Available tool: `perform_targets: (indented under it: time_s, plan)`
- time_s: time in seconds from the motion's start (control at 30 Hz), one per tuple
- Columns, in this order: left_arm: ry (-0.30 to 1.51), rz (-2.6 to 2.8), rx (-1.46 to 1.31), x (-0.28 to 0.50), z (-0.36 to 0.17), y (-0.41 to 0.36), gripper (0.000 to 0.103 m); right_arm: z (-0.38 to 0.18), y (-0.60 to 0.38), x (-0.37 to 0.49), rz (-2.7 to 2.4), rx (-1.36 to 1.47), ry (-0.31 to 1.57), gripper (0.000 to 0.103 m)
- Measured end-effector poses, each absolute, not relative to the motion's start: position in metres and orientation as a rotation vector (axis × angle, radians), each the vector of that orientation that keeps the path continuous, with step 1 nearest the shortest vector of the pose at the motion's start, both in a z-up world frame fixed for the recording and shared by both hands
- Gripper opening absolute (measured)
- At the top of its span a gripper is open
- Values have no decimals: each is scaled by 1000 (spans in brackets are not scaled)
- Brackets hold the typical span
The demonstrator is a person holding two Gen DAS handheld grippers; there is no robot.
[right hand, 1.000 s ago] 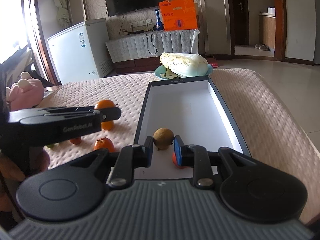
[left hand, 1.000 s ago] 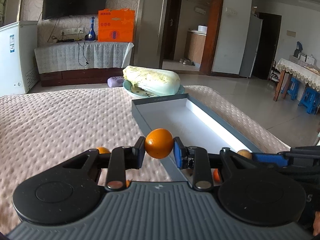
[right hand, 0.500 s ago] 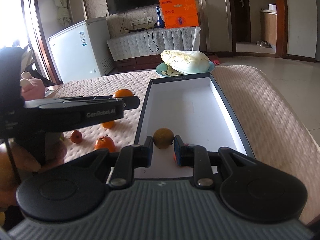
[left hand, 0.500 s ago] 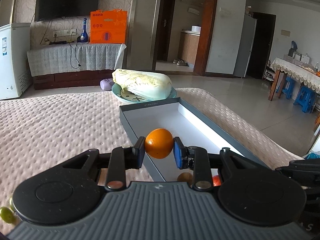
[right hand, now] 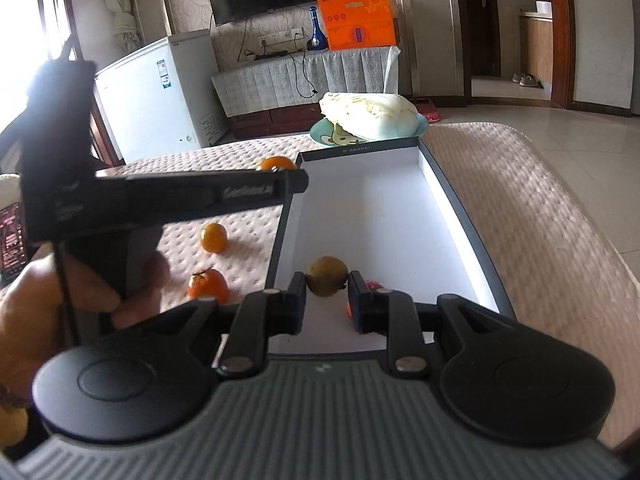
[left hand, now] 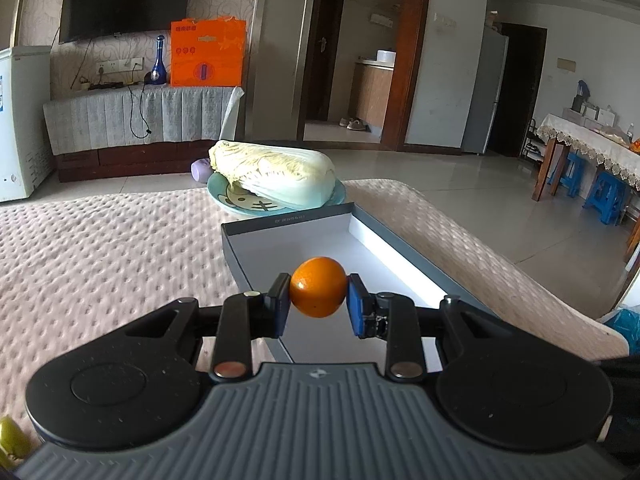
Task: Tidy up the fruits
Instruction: 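Open the left gripper to drop the orange into the box, then lower the kiwi into the box and open the right gripper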
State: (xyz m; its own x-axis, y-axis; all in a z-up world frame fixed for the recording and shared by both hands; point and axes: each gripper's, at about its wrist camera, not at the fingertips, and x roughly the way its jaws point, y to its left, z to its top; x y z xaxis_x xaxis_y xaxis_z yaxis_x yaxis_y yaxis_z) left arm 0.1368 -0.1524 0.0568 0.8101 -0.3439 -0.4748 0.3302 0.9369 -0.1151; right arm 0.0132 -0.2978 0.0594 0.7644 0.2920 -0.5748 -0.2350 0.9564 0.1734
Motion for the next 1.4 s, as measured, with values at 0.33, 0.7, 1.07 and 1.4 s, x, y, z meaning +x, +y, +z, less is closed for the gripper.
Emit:
perform_targets:
  time_s: [0.33, 0.7, 1.07, 1.4]
  plan:
    - [504, -394, 0, 166, 51, -173, 35, 55, -288, 22, 311, 81, 661, 25]
    - [559, -396, 20, 194, 36, -183, 35, 50, -286, 29, 302, 87, 685, 25]
    - [490, -405, -29, 174, 53, -170, 56, 48, -287, 34, 254, 95, 677, 25]
    - [468, -308, -52, 140, 80, -122, 56, 45, -297, 49, 155, 163, 680, 25]
